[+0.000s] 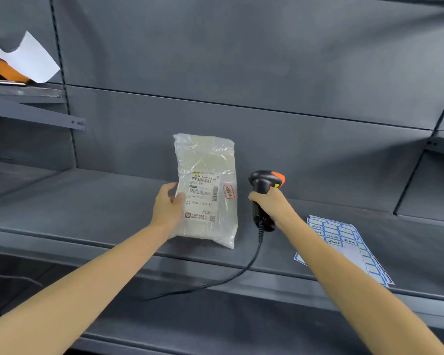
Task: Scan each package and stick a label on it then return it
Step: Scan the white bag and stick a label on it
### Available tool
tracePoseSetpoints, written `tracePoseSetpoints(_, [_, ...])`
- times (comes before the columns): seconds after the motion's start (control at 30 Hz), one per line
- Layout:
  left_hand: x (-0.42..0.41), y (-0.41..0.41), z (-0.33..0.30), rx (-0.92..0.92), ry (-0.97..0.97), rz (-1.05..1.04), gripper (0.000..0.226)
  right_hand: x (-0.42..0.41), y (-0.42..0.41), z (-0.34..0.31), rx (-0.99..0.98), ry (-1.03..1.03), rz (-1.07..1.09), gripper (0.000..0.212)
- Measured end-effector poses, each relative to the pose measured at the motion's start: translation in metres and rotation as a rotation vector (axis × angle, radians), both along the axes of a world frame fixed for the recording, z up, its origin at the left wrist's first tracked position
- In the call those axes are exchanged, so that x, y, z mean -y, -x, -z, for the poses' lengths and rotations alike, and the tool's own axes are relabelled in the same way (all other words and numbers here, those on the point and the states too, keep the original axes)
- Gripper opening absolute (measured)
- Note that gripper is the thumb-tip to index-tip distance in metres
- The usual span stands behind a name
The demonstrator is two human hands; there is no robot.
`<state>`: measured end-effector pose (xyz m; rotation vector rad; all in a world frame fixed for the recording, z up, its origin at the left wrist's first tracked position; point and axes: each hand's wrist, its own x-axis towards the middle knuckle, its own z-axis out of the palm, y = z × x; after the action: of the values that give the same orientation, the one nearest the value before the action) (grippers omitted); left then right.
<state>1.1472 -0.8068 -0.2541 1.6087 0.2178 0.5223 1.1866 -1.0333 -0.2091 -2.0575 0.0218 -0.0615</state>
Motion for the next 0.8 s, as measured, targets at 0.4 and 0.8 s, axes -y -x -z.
tracePoseSetpoints(0.4, [-0.003, 0.0, 0.018, -0.272, -0.622, -0.051, 0.024, 0.008, -0.022, 0.06, 0.031, 0.469, 0.184, 0.044])
tracePoseSetpoints(0.8, [0.005, -0.015, 0.037, -0.439, -1.014, -0.227, 0.021, 0.042, -0.015, 0.052, 0.051, 0.713, 0.322, 0.064])
